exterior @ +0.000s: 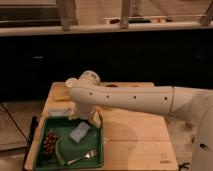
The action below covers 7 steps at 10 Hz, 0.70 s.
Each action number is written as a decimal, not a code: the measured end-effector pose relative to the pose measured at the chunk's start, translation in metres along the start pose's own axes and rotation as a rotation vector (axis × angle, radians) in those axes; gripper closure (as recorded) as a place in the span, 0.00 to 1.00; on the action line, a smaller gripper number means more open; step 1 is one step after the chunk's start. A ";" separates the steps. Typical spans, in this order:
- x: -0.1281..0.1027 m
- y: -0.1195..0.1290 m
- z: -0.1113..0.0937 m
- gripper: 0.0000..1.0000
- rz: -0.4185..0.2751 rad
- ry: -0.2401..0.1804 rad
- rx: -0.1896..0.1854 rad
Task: Place sponge in tray
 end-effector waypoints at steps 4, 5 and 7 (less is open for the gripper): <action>0.000 0.000 0.000 0.20 0.000 0.000 0.001; 0.000 0.000 0.000 0.20 0.000 -0.001 0.001; 0.000 0.000 0.000 0.20 -0.001 -0.001 0.001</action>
